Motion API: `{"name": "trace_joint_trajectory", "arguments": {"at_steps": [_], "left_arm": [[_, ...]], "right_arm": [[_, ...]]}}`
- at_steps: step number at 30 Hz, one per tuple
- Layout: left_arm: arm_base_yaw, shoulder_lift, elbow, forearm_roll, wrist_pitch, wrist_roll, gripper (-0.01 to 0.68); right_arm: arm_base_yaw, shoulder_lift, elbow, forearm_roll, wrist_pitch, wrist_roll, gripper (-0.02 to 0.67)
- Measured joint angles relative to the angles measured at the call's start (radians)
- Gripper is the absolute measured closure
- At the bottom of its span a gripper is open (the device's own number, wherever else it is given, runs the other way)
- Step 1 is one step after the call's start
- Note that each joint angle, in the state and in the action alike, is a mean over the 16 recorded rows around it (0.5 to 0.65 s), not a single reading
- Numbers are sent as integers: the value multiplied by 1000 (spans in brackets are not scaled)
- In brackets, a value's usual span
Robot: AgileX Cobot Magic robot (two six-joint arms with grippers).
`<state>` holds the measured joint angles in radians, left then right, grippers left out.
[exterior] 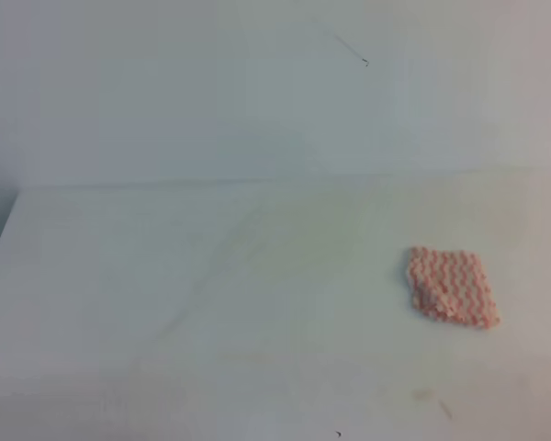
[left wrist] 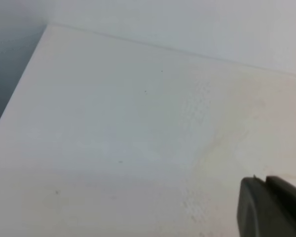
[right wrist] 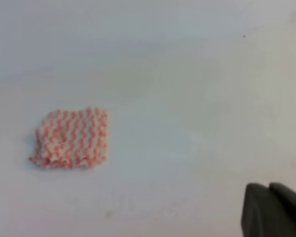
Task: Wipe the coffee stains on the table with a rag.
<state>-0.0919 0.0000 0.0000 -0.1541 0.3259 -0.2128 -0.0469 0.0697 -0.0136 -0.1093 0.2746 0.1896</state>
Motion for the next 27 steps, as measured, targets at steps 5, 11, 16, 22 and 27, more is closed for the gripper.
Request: {"name": "trace_joint_trajectory", "arguments": {"at_steps": [5, 11, 16, 22, 27], "left_arm": [[0, 0, 0, 0, 0, 0, 674], [0, 0, 0, 0, 0, 0, 674], [0, 0, 0, 0, 1, 0, 674], [0, 0, 0, 0, 1, 0, 674], [0, 0, 0, 0, 1, 0, 674]], "right_arm": [[3, -53, 19, -11, 29, -20, 653], [-1, -81, 18, -33, 46, -50, 653], [-3, -81, 18, -45, 50, -59, 653], [-3, -81, 18, -46, 50, -59, 653], [-3, -81, 18, -46, 49, -59, 653]]}}
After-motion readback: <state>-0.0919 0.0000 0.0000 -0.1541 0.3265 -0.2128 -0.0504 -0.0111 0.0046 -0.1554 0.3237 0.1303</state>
